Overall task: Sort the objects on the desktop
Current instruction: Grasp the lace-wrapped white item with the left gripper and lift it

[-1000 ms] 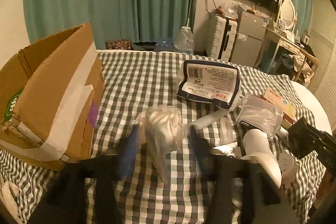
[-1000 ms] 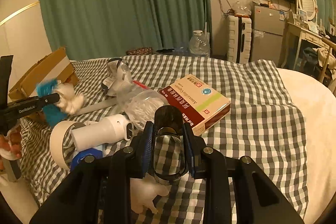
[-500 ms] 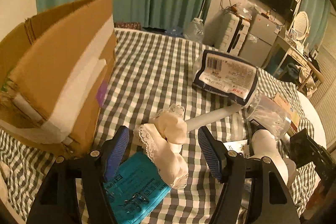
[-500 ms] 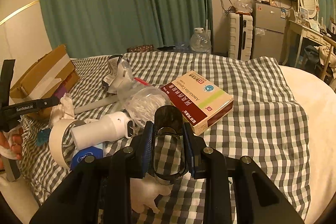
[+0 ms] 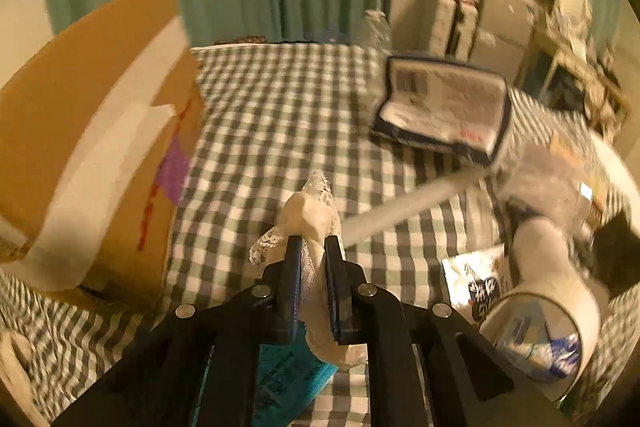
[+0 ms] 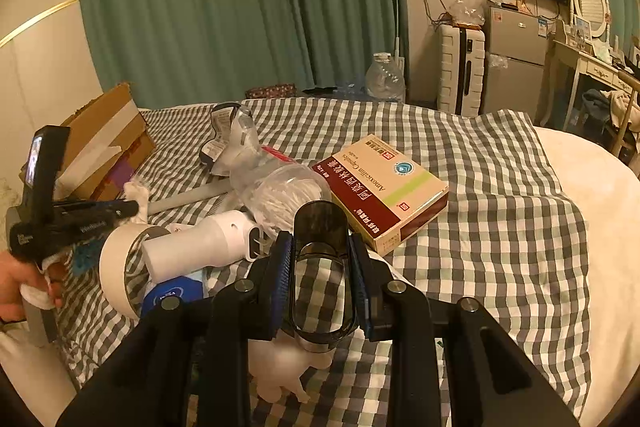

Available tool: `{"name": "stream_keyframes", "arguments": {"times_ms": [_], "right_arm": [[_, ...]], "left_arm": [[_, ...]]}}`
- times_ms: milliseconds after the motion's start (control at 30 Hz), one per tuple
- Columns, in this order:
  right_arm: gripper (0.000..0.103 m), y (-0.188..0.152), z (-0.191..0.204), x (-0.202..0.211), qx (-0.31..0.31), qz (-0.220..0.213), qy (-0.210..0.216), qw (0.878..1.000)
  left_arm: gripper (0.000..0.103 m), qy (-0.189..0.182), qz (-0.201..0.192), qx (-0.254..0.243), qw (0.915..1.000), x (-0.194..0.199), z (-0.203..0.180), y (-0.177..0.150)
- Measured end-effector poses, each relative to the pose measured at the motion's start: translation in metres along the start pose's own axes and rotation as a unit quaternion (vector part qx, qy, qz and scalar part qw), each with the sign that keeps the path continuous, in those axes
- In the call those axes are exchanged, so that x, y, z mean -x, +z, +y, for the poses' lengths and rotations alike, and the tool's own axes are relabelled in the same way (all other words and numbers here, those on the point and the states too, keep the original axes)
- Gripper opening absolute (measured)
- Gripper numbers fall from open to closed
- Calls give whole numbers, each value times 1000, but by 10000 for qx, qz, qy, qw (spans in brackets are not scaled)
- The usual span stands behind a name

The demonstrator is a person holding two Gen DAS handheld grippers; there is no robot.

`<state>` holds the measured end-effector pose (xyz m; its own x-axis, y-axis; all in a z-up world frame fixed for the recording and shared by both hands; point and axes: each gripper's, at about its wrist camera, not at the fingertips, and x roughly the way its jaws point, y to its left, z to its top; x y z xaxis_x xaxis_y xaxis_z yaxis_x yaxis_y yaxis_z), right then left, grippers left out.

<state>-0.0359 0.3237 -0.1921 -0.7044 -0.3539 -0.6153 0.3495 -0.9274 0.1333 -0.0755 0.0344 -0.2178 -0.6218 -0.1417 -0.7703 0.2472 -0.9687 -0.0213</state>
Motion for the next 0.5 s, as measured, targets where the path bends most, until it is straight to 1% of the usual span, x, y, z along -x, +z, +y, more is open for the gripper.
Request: {"name": "stream_keyframes", "arguments": {"times_ms": [100, 167, 233, 300, 367, 433, 500], "right_arm": [[28, -1, -1, 1, -26, -31, 0, 10000], [28, -4, -3, 5, -24, -102, 20, 9999], [28, -8, -7, 8, -45, -52, -33, 10000], [28, -9, -9, 12, -120, -41, -54, 9999], [28, -10, -11, 16, -186, -25, -42, 9998], [28, -12, -11, 21, -220, 6, -157, 9996], [28, -12, -10, 28, -234, 33, -298, 9993]], "left_arm": [[11, -65, -172, 249, 9995, 10, 9, 2], [11, -90, -341, 263, 9990, 18, 8, 2], [11, -110, -490, 270, 9984, 25, 8, 4], [11, -238, -517, 287, 9980, 30, 6, 4], [11, -265, -487, 226, 9982, 31, 1, 5], [11, -304, -506, 152, 9981, 36, -5, 5], [12, -443, -603, 159, 9971, 48, -8, 6]]}}
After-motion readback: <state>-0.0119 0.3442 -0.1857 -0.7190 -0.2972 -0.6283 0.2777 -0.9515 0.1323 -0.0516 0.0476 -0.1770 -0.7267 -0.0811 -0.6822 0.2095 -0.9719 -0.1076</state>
